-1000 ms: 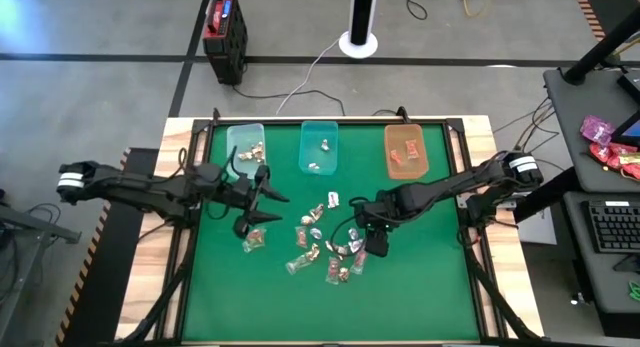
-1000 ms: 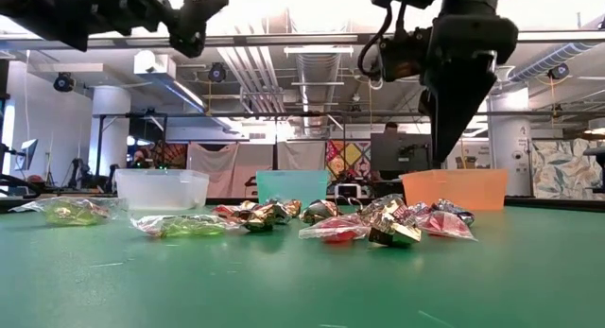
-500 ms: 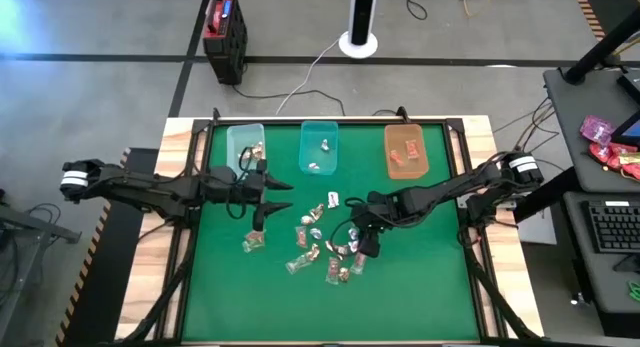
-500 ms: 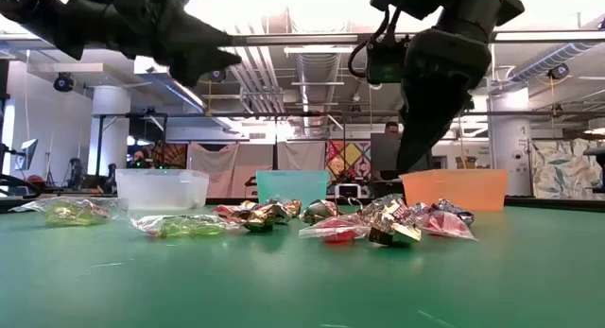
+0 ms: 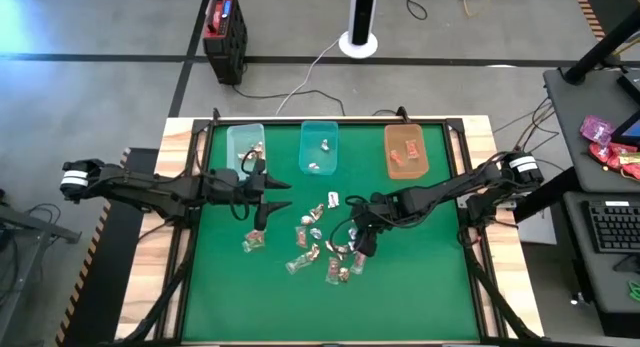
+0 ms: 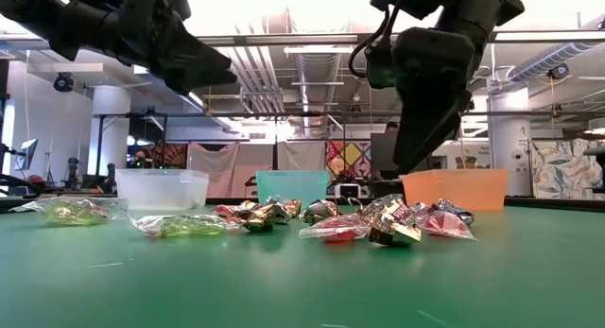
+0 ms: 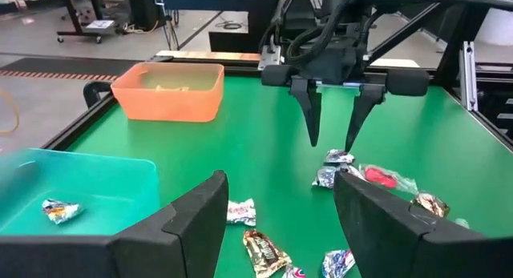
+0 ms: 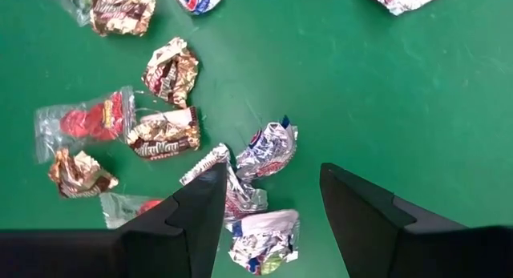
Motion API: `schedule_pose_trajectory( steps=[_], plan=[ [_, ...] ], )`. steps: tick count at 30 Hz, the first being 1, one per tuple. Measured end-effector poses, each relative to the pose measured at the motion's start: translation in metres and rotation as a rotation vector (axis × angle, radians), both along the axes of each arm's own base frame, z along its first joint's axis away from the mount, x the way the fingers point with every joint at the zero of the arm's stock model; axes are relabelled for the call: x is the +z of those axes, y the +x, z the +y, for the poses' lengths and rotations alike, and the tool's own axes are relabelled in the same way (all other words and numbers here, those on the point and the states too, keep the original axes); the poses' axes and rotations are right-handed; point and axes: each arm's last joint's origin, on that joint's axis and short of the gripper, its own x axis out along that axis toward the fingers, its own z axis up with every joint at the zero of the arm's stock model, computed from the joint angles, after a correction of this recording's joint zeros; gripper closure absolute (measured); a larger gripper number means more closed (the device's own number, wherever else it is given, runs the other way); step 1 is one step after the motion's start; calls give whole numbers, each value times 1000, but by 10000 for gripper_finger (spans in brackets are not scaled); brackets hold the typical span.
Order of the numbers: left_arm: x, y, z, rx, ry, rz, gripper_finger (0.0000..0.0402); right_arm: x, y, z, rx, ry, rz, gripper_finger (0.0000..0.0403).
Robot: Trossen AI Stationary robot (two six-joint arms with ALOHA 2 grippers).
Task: Sort candy by brand, put in halloween buckets
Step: Put the silver wrap candy into the blue bin
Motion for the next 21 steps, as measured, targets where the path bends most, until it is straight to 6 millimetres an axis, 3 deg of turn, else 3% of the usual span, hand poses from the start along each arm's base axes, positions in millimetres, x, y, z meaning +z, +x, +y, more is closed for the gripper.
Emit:
schedule_pose_trajectory(
  steps=[5,15,21],
  plan=[
    [-1,0,0,0,0,9,192,-7,4,7,86,-83,-12,209],
    [-4,1,0,1,-4,27,192,-38,14,9,30,-144,36,211],
    [-4,1,0,1,-4,30,192,-41,14,9,9,-136,52,262]
  ],
)
